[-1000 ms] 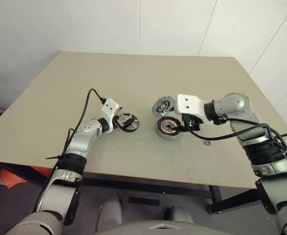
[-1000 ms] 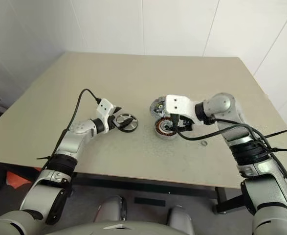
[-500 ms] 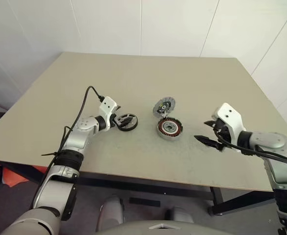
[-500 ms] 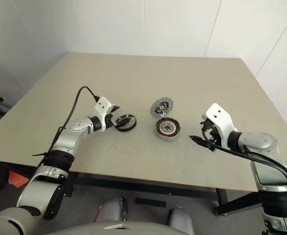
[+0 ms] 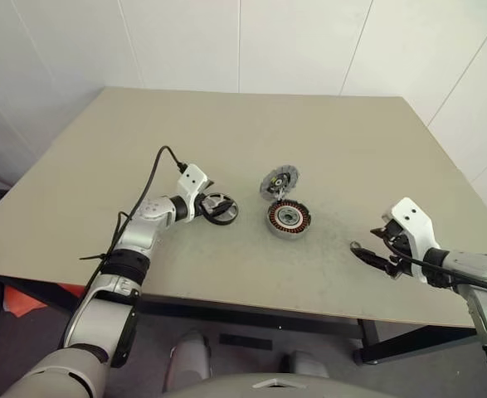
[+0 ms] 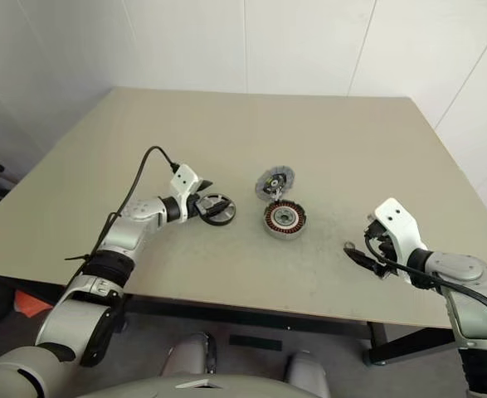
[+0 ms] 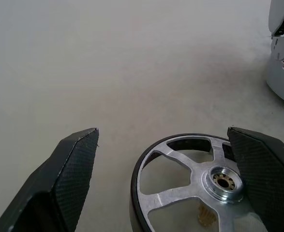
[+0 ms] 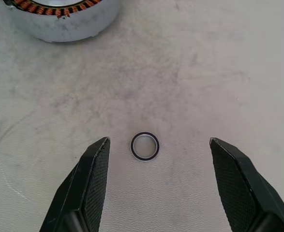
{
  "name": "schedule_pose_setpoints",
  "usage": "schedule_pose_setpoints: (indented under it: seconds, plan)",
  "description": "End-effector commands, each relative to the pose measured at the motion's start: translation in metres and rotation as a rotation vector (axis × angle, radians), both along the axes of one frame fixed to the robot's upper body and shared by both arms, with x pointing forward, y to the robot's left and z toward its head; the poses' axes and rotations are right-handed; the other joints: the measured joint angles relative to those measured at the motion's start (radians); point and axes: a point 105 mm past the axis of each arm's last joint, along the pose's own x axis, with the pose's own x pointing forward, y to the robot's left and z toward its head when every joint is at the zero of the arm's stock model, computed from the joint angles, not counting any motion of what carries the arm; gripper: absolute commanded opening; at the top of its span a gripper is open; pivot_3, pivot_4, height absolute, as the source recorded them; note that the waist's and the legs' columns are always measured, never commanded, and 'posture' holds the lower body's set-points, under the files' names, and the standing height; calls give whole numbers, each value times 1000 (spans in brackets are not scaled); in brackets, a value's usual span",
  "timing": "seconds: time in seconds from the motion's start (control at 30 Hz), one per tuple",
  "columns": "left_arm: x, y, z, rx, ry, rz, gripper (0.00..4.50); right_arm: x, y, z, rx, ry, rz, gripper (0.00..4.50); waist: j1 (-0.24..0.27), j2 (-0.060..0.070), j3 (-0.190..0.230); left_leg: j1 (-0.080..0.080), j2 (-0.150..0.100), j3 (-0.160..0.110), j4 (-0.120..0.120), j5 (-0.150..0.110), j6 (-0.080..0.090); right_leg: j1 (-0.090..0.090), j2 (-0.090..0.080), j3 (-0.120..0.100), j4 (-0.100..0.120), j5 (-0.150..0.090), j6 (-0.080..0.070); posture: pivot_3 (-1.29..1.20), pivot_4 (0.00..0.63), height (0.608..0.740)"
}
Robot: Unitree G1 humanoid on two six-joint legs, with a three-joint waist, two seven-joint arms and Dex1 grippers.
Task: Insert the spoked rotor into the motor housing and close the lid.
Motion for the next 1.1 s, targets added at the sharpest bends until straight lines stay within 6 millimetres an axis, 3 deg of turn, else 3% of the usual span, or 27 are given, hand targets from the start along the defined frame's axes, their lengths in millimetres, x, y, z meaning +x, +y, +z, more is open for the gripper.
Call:
schedule_pose_setpoints:
  seconds: [0.03, 0.77, 0.93, 1.1]
  plan:
    - [5, -3, 17, 1, -64, -17, 4500, 7, -9, 3, -37, -30, -11, 3691, 0, 0, 0, 0, 0, 0, 0, 0, 0, 0, 0, 0, 0, 0, 0, 0, 0, 740]
    - [7, 3, 18, 10, -70, 3, 4500, 13, 16, -10, -2, 0, 48, 3691, -7, -1, -1, 6, 1, 0, 0, 0, 0, 4, 1, -1, 0, -2, 3, 0, 0, 740]
    - [7, 3, 19, 8, -72, 4, 4500, 14, 16, -14, 3, 20, 29, 2089, -8, -2, -1, 6, 1, 0, 0, 0, 0, 4, 1, -1, 0, -2, 3, 0, 0, 740]
    - [7, 4, 20, 6, -76, 7, 4500, 16, 15, -16, 0, 22, 8, 2089, -9, -3, -2, 6, 0, 0, 0, 0, 0, 4, 1, 0, 0, -4, 7, 0, 0, 740]
